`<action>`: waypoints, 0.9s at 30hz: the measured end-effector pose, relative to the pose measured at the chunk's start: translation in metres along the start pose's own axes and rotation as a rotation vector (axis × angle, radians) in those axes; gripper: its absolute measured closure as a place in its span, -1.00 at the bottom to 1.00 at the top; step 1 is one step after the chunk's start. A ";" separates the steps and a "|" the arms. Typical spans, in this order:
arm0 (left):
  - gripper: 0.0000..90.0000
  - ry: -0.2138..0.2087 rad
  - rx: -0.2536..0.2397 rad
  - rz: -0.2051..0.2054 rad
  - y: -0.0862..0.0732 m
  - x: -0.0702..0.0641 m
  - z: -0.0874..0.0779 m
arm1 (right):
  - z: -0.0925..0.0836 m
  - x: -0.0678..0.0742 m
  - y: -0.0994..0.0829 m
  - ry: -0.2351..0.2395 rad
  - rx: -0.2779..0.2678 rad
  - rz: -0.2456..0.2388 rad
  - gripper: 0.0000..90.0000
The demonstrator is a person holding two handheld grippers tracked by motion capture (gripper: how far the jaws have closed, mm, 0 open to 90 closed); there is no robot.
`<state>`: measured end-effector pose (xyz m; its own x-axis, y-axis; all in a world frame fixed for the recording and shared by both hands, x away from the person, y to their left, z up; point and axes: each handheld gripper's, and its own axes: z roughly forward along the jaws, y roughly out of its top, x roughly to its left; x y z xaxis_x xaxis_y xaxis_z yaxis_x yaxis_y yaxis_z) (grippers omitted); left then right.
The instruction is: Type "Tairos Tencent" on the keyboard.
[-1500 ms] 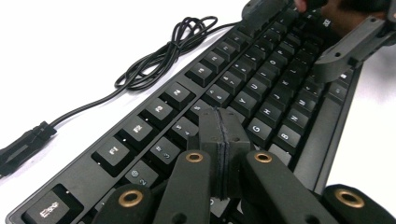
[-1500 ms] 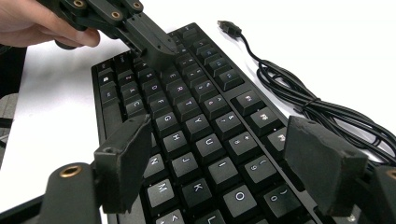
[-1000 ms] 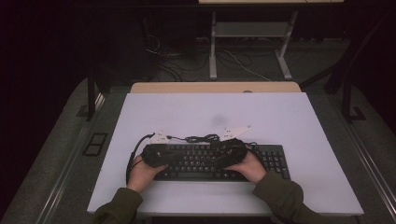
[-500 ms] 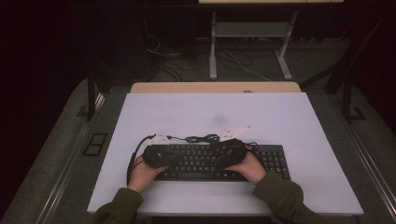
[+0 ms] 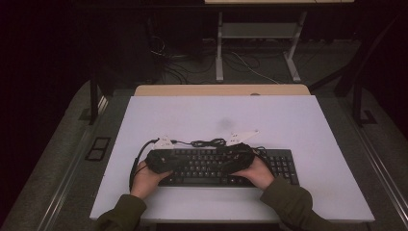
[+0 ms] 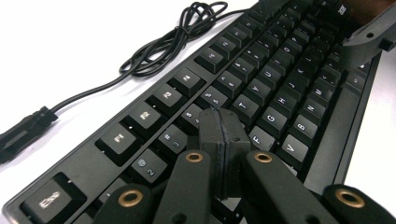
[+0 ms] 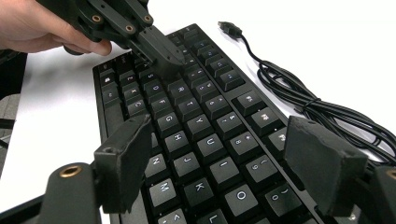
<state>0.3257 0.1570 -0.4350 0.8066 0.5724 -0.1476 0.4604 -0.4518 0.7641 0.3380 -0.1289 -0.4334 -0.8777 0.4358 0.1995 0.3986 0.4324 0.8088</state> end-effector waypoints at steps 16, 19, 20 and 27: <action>0.11 0.019 -0.037 -0.031 -0.003 -0.003 -0.007 | -0.001 0.006 0.001 0.052 -0.004 0.008 -0.02; -0.04 0.020 -0.037 -0.037 -0.004 -0.004 -0.007 | 0.000 0.008 0.001 0.070 0.004 0.003 0.13; -0.08 0.019 -0.038 -0.038 -0.004 -0.004 -0.007 | 0.000 0.008 0.001 0.074 0.006 0.004 0.17; -0.27 0.025 -0.052 -0.045 -0.004 -0.005 -0.007 | 0.002 0.013 0.001 0.104 0.025 0.003 0.46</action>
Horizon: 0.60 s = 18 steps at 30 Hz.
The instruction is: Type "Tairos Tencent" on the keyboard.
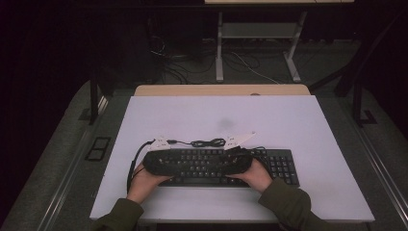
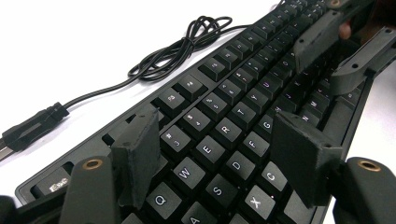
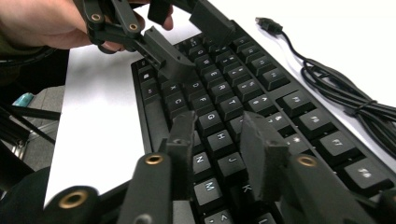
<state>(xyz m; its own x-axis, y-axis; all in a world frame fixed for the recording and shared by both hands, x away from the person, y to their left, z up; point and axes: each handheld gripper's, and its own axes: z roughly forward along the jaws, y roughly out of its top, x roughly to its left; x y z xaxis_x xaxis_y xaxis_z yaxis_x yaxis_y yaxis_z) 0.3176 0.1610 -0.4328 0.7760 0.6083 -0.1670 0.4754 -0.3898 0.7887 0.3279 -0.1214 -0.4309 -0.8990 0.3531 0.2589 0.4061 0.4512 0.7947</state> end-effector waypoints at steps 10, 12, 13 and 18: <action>-0.39 0.004 -0.006 0.017 -0.001 -0.001 0.001 | 0.006 0.006 -0.001 0.016 0.042 -0.026 0.91; -0.40 0.006 -0.005 0.017 -0.001 -0.001 0.002 | 0.007 0.006 -0.001 0.017 0.047 -0.032 0.98; -0.40 0.006 -0.004 0.017 -0.001 -0.001 0.002 | 0.007 0.007 -0.001 0.017 0.049 -0.034 0.98; -0.41 0.008 -0.002 0.019 -0.001 -0.001 0.002 | 0.009 0.008 -0.001 0.021 0.057 -0.041 0.98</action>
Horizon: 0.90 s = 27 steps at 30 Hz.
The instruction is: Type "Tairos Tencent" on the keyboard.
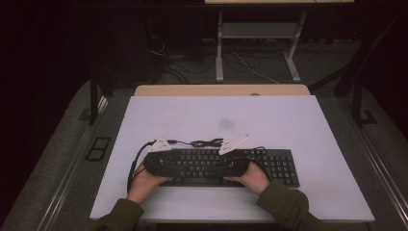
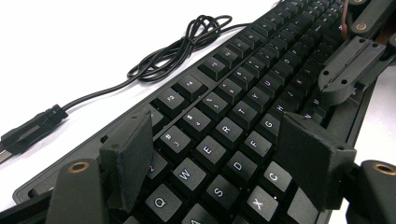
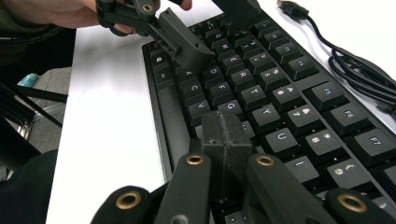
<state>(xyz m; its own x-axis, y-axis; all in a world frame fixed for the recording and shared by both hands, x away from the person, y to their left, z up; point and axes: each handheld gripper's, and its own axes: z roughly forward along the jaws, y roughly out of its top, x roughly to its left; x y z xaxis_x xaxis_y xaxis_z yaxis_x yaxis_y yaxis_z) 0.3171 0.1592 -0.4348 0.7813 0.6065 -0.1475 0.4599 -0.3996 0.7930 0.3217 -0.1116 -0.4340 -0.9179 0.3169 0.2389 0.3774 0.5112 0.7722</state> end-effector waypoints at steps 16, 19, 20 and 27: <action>-0.41 0.003 0.001 0.001 -0.001 0.001 0.000 | 0.009 0.002 -0.002 -0.016 0.043 -0.010 0.98; -0.41 0.003 0.001 0.002 -0.001 0.000 0.001 | 0.009 0.002 -0.002 -0.022 0.047 -0.015 0.98; -0.41 0.003 0.002 0.001 -0.001 0.000 0.001 | 0.009 0.002 -0.002 -0.022 0.047 -0.013 0.98; -0.41 0.004 0.003 0.000 -0.001 0.001 0.001 | 0.010 0.001 -0.003 -0.030 0.058 -0.019 0.98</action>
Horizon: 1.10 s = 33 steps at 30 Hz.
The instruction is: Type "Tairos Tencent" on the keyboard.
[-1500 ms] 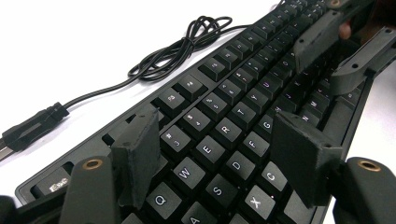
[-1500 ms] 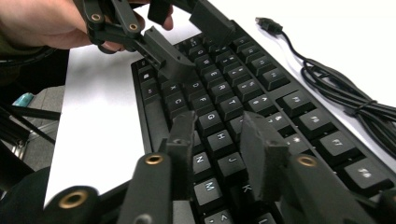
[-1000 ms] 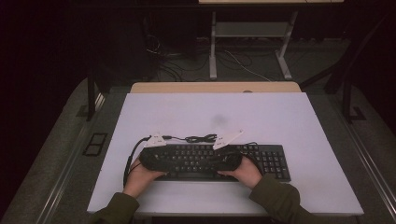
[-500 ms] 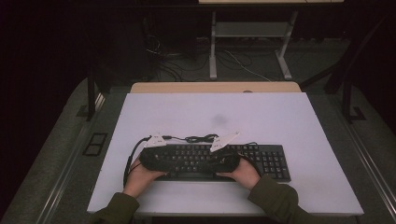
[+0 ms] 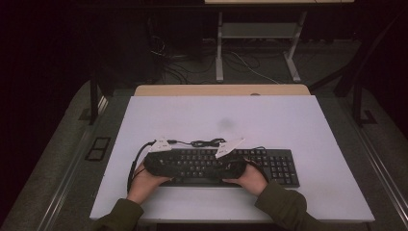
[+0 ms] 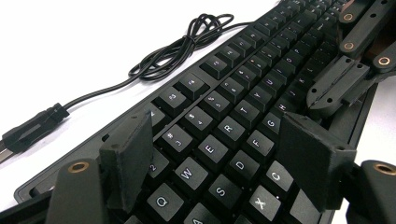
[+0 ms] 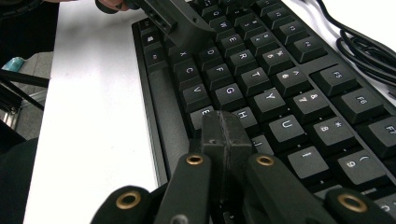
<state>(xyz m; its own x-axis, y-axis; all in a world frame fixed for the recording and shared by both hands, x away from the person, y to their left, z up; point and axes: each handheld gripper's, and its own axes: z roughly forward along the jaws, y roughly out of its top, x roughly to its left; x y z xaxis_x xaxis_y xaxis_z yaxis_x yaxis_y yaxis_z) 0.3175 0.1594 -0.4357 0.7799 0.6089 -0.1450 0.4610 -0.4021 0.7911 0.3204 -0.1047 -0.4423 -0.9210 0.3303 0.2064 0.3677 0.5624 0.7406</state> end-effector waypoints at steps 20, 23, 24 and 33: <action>-0.41 0.006 -0.005 0.001 0.001 0.000 -0.001 | -0.009 -0.001 0.004 0.007 -0.053 0.020 0.67; -0.40 0.008 -0.005 0.003 0.001 0.000 -0.001 | -0.011 -0.003 0.004 0.007 -0.070 0.028 0.43; -0.39 0.008 -0.008 0.001 0.001 0.000 -0.001 | -0.012 -0.003 0.004 0.006 -0.072 0.030 0.35; -0.30 0.009 -0.006 -0.001 0.003 -0.001 0.000 | -0.016 -0.009 0.002 -0.031 -0.107 0.044 -0.30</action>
<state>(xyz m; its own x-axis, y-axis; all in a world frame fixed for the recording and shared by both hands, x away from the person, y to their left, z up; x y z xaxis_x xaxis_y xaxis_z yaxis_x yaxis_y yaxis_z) 0.3185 0.1578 -0.4327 0.7755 0.6155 -0.1405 0.4594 -0.3974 0.7944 0.3270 -0.1187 -0.4325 -0.8992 0.3770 0.2221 0.3907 0.4631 0.7956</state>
